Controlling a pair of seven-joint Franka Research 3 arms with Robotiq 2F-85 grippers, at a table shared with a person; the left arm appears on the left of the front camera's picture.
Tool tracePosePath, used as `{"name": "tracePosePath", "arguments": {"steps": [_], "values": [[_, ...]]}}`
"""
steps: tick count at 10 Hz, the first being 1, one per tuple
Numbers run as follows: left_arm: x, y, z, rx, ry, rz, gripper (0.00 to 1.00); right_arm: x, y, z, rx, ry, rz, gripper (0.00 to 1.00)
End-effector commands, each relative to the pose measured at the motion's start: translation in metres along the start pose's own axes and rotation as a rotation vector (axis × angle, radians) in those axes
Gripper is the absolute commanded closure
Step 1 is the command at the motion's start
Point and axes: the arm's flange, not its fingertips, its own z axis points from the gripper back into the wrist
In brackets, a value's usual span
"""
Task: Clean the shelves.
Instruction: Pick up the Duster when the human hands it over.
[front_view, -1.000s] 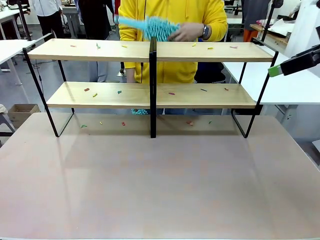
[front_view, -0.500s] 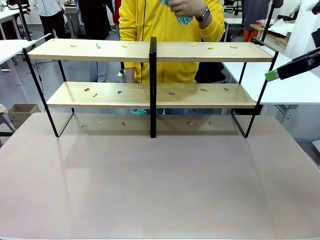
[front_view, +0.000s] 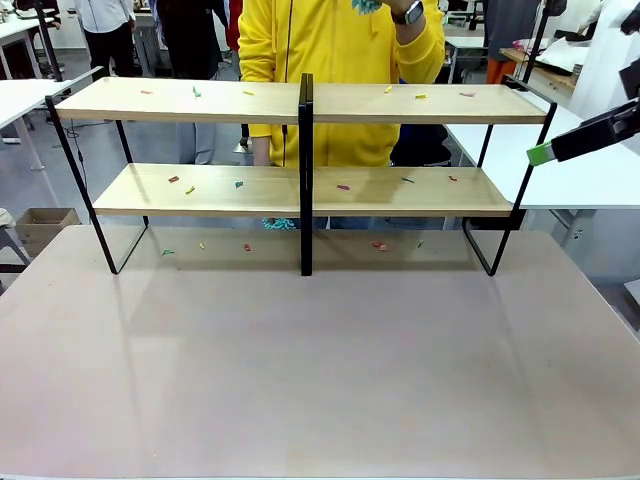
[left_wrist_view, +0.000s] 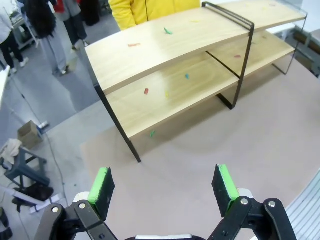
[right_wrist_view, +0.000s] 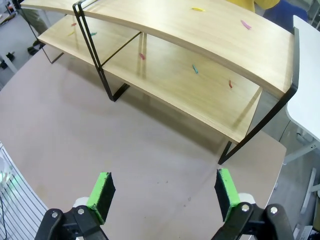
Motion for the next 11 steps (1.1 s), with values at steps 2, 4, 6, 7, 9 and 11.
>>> {"name": "tracePosePath", "arguments": {"steps": [2,4,6,7,9,11], "values": [[-0.080,-0.050,-0.036,0.048,-0.035,-0.022,0.00,-0.046,0.008,-0.010,0.033,-0.050,0.032,0.00],[-0.080,-0.035,-0.033,0.055,-0.057,0.019,0.00,-0.049,0.006,-0.012,0.043,-0.047,0.024,0.00],[-0.088,-0.014,-0.029,0.049,-0.073,0.048,0.00,-0.044,0.009,-0.005,0.041,-0.063,0.032,0.00],[-0.078,-0.021,-0.036,0.046,-0.077,0.051,0.00,-0.038,0.013,0.002,0.033,-0.087,0.043,0.00],[-0.055,-0.039,-0.050,0.046,-0.070,0.053,0.00,-0.026,0.018,0.014,0.014,-0.137,-0.021,0.00],[-0.040,-0.050,-0.056,0.043,-0.073,0.045,0.00,-0.018,0.024,0.017,0.013,-0.167,-0.141,0.00]]}}
